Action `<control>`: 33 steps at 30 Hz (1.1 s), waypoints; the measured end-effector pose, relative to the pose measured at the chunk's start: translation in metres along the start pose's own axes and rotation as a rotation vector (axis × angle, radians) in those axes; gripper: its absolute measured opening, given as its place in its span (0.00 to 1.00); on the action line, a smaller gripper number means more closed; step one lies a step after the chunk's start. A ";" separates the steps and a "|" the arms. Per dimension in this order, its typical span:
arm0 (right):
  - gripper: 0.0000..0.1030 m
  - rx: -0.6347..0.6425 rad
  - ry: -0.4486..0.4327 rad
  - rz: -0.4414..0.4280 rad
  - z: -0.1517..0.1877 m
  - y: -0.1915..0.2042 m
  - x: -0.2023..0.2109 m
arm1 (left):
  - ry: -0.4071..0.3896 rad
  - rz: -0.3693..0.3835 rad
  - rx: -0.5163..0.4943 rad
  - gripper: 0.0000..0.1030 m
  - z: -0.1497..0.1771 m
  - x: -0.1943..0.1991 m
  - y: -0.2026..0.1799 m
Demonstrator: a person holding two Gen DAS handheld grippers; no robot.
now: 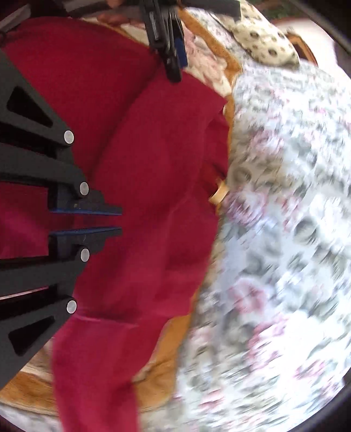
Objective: Fold small clothes
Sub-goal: 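Grasp the other sleeve with the right tool, then lift and fold the sleeve over the body, then open the right tool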
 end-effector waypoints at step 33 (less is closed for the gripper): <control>0.06 -0.685 -0.408 0.171 0.029 -0.238 0.146 | -0.009 0.065 0.022 0.70 -0.008 0.024 -0.006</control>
Point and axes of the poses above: each gripper's, at about its wrist camera, not at the fingertips, and x roughly against the way its jaws point, y to its left, z to its underside, the point moved 2 cm from there along -x, roughly the way its jaws point, and after that the axes turned 1 degree about -x, right-handed, at the moved point
